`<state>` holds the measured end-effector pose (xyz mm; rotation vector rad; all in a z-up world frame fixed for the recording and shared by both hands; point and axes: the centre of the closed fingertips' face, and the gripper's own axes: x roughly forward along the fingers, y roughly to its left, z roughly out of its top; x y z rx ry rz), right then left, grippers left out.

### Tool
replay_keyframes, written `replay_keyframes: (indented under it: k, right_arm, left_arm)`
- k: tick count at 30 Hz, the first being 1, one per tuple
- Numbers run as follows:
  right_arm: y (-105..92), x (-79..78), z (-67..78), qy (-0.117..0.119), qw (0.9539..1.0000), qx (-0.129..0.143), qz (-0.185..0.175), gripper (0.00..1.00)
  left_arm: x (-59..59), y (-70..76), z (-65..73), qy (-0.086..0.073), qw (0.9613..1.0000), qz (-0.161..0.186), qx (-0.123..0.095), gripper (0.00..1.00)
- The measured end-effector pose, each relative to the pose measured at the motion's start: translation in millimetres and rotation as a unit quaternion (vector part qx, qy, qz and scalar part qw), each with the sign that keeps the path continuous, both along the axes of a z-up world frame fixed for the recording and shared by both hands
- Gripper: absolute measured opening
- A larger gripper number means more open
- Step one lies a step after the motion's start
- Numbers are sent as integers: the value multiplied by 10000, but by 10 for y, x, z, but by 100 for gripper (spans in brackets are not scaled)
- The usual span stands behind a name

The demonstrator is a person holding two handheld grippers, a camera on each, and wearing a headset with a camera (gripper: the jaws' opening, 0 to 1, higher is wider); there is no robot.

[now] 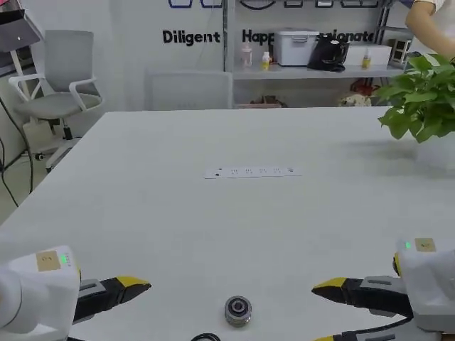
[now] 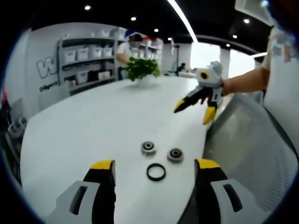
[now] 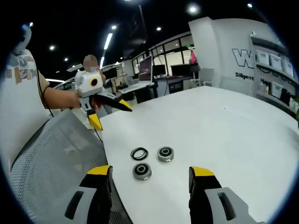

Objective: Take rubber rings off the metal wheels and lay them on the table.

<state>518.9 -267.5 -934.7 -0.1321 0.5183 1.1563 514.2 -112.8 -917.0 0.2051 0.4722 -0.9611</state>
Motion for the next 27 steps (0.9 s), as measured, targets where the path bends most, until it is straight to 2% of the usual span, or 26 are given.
replay_keyframes:
  k: [15,27]
  right_arm:
    - [-184,-52,-137,33,9997,-107,-199,67]
    - [-219,-65,-151,-21,9996,-164,-216,68]
  left_arm:
    - [-11,67,-9,61,9999,67,55,70]
    - [-30,79,11,38,9999,90,38,71]
